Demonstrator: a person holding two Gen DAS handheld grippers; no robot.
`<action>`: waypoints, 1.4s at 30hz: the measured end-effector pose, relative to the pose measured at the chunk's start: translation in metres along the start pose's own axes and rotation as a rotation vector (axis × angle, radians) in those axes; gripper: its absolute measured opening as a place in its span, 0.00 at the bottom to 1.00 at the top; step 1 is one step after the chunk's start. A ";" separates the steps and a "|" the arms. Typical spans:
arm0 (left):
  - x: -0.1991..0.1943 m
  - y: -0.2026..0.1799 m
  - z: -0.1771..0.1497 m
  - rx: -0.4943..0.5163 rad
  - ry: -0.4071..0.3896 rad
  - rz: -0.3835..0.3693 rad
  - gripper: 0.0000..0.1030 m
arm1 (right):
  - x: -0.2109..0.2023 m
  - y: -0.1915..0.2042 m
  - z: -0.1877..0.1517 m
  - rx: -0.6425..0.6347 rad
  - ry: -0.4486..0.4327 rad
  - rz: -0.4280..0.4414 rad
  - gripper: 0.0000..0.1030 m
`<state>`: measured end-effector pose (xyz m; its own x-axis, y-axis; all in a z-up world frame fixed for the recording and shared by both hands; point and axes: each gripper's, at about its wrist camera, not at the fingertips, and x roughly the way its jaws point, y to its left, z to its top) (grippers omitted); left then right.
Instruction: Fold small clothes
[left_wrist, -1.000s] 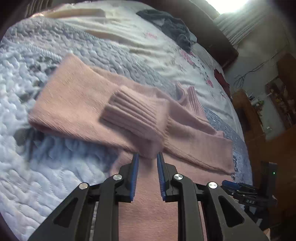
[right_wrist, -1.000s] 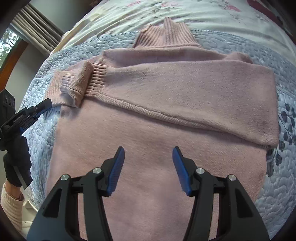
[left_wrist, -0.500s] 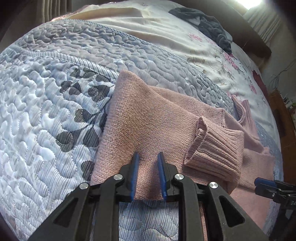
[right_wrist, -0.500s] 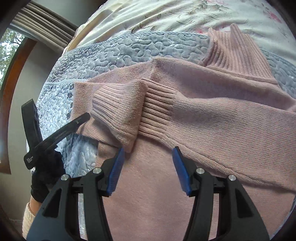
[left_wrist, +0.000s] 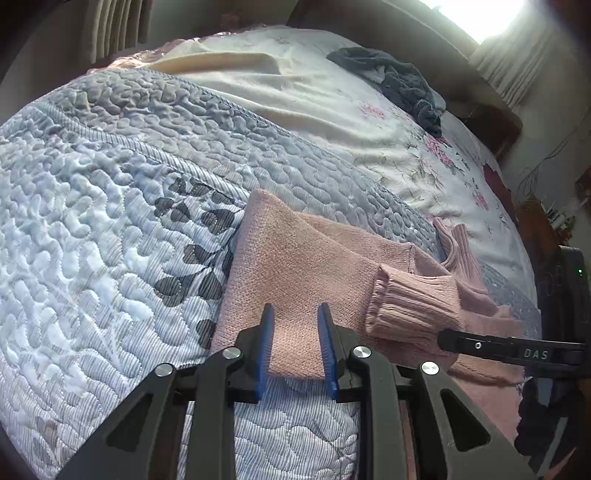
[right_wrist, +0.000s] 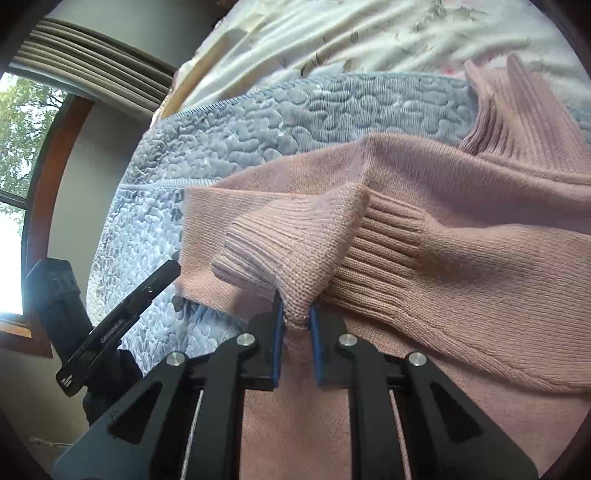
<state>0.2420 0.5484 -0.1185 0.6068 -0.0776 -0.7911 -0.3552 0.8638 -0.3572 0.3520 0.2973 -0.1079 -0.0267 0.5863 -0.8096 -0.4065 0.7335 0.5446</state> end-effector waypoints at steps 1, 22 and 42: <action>0.000 -0.003 0.001 0.002 -0.005 -0.005 0.23 | -0.015 -0.002 -0.003 -0.002 -0.022 0.017 0.11; 0.077 -0.111 -0.029 0.168 0.119 0.069 0.24 | -0.111 -0.175 -0.069 0.153 -0.133 -0.219 0.11; 0.082 -0.157 -0.026 0.209 0.143 -0.008 0.32 | -0.072 -0.102 -0.041 -0.124 -0.069 -0.482 0.63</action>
<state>0.3286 0.3939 -0.1402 0.4971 -0.1419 -0.8560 -0.1872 0.9458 -0.2655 0.3577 0.1665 -0.1141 0.2497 0.2149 -0.9442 -0.4630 0.8829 0.0785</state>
